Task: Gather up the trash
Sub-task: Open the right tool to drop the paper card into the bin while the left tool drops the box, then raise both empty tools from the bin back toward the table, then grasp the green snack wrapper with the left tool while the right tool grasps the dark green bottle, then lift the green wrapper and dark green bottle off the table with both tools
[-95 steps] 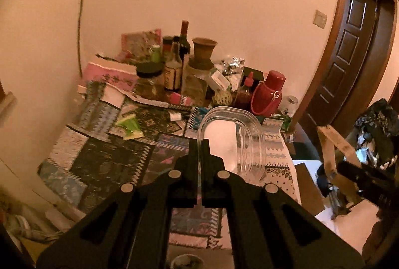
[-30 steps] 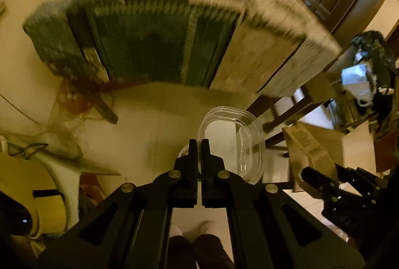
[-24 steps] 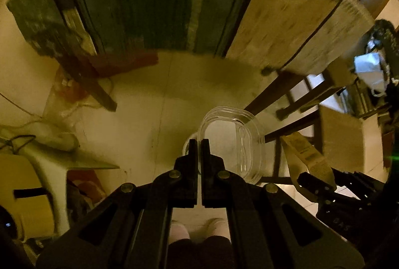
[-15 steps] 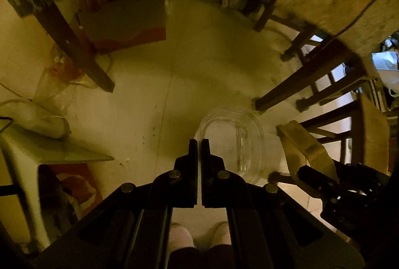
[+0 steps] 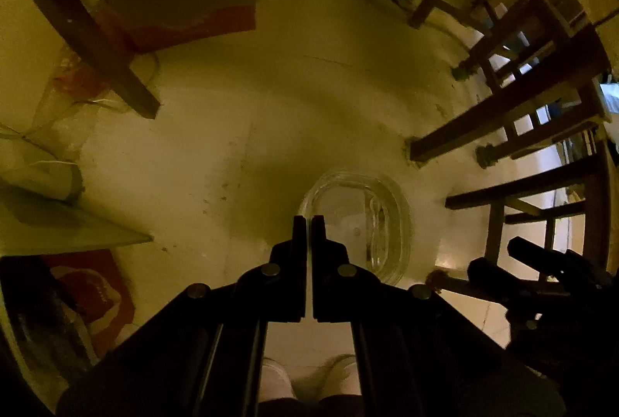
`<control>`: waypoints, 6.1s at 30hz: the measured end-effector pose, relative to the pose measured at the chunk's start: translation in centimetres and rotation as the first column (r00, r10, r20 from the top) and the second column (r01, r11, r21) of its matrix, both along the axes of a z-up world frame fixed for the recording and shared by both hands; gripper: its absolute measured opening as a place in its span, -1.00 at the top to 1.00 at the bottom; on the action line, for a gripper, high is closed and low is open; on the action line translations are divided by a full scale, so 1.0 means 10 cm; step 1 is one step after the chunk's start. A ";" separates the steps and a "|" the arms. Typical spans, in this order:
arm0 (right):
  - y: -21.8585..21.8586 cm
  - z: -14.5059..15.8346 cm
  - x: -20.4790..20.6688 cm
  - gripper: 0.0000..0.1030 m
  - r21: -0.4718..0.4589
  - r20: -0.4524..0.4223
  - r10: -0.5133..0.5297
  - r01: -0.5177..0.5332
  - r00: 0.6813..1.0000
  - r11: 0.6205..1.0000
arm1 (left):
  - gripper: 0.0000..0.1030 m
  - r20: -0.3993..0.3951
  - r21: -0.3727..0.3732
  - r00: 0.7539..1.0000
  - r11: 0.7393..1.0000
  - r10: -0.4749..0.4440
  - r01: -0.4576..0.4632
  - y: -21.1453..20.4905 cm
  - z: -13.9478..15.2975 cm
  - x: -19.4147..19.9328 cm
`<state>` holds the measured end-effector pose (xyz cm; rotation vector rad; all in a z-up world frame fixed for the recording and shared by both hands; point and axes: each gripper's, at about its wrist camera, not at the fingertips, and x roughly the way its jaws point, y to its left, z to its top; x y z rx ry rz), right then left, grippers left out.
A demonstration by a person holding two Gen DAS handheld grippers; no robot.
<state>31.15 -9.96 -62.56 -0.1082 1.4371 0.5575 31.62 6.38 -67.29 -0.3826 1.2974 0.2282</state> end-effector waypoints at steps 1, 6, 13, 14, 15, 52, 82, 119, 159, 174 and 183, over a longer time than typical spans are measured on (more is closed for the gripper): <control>-0.01 0.01 0.00 -0.25 -0.004 0.002 -0.003 0.003 1.000 1.000 | 1.00 0.001 -0.005 1.000 1.000 -0.006 0.006 -0.04 0.00 0.01; -0.09 0.17 0.05 -0.25 -0.025 0.029 -0.029 0.029 0.999 0.999 | 0.34 -0.036 -0.082 0.998 0.996 -0.049 0.046 -0.23 -0.06 0.13; -0.24 0.62 0.09 -0.25 -0.012 0.061 -0.055 0.056 0.997 0.998 | 0.31 -0.065 -0.077 0.995 0.995 -0.071 0.066 -0.31 0.29 0.13; -0.25 0.74 0.09 -0.25 -0.008 0.070 -0.057 0.058 0.996 0.998 | 0.31 -0.058 -0.075 0.996 0.995 -0.073 0.069 -0.30 0.38 0.12; -0.25 0.85 0.09 -0.25 -0.004 0.079 -0.057 0.057 0.995 0.998 | 0.31 -0.047 -0.069 0.996 0.995 -0.076 0.073 -0.30 0.53 0.10; -0.36 5.92 -1.00 -0.25 0.246 0.675 -0.239 0.093 0.698 0.965 | 0.17 0.670 0.171 0.718 0.980 -0.190 0.100 0.07 6.37 -1.39; -0.51 6.08 0.47 -0.94 0.280 0.730 -0.262 0.074 0.631 0.957 | -0.84 0.688 0.240 0.718 0.967 -0.110 -0.081 0.22 6.57 0.17; 0.99 4.17 3.49 -0.91 0.045 0.310 0.004 -0.019 0.951 0.999 | -0.84 0.292 0.063 0.929 0.965 0.226 -0.254 2.35 4.57 2.76; 0.73 4.08 3.43 -0.21 0.145 0.201 -0.143 0.115 0.969 0.983 | 0.60 0.148 0.105 0.985 0.989 0.091 -0.107 2.21 3.67 3.73; -0.11 4.82 2.86 -0.21 0.289 0.355 -0.264 0.163 0.897 0.943 | 0.62 0.443 0.108 0.897 0.993 -0.010 -0.042 1.08 5.19 2.82; -0.57 5.33 2.38 -0.21 0.356 0.465 -0.241 0.069 0.852 0.932 | 0.62 0.589 0.152 0.807 0.986 -0.031 -0.073 0.31 5.89 2.02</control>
